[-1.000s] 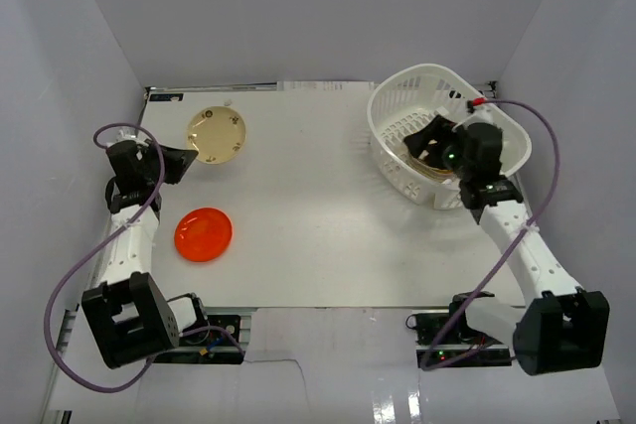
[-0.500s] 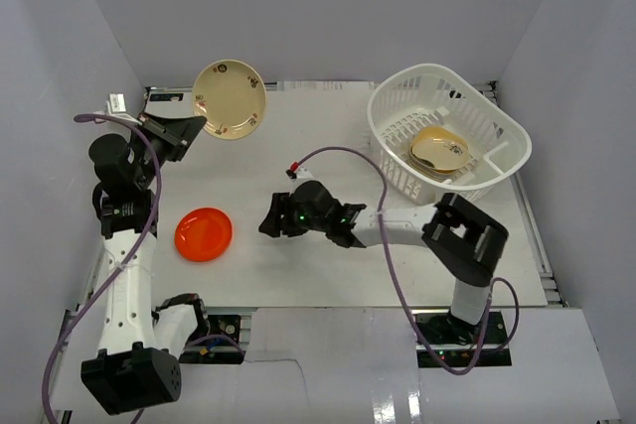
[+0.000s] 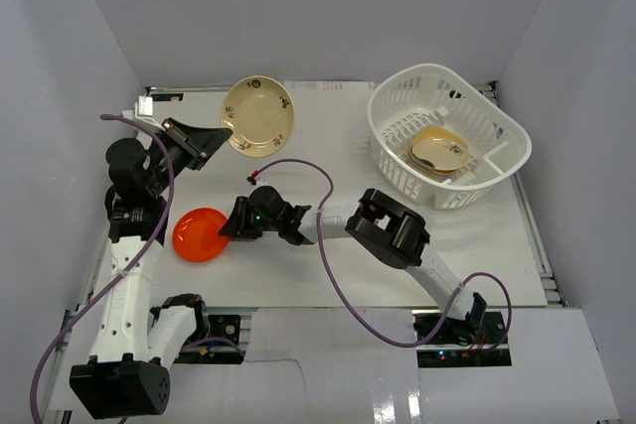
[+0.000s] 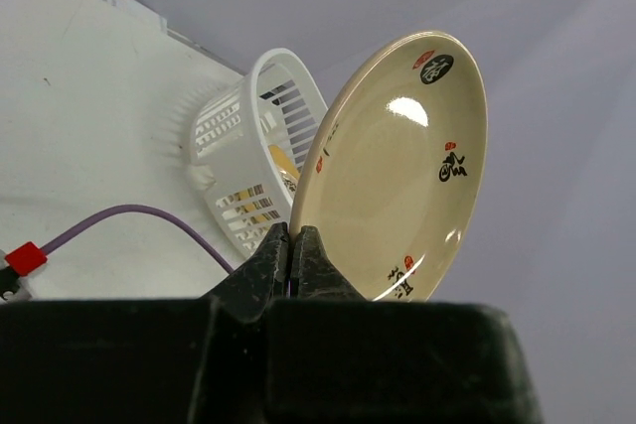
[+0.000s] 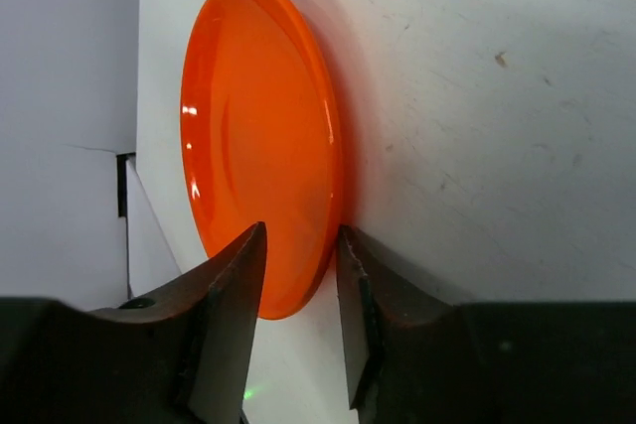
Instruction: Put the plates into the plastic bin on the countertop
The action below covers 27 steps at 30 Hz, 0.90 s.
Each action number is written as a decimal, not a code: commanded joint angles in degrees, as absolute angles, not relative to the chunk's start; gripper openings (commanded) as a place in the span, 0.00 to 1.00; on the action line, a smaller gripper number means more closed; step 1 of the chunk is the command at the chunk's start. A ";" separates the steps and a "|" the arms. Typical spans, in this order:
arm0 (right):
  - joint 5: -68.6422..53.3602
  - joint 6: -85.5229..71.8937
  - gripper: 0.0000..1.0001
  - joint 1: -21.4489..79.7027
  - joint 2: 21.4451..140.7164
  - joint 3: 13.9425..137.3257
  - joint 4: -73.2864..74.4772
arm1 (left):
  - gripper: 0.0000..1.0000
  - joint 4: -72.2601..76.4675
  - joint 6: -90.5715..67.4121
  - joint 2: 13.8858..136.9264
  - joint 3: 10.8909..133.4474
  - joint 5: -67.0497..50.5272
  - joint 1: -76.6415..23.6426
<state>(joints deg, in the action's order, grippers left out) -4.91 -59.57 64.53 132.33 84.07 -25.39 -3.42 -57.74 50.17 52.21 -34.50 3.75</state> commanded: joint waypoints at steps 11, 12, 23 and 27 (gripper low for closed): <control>5.88 -51.87 0.08 56.00 104.19 64.18 -30.94 | 0.00 -1.85 -57.13 53.25 58.00 -34.81 -2.63; 6.32 -50.46 0.08 52.51 100.76 62.51 -28.07 | 0.00 -1.67 -57.04 54.48 59.31 -32.80 -5.94; -1.64 -31.91 0.08 7.46 68.38 54.23 -1.68 | 0.00 -1.58 -49.40 73.11 74.34 -14.86 -34.15; -8.69 -29.36 0.08 -5.08 71.79 54.41 2.72 | 0.00 -1.76 -46.68 83.65 83.21 -10.73 -41.30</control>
<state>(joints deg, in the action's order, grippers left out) -1.13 -33.91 -0.19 68.25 56.23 -5.67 -2.44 -49.93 79.53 77.76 -16.21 -37.04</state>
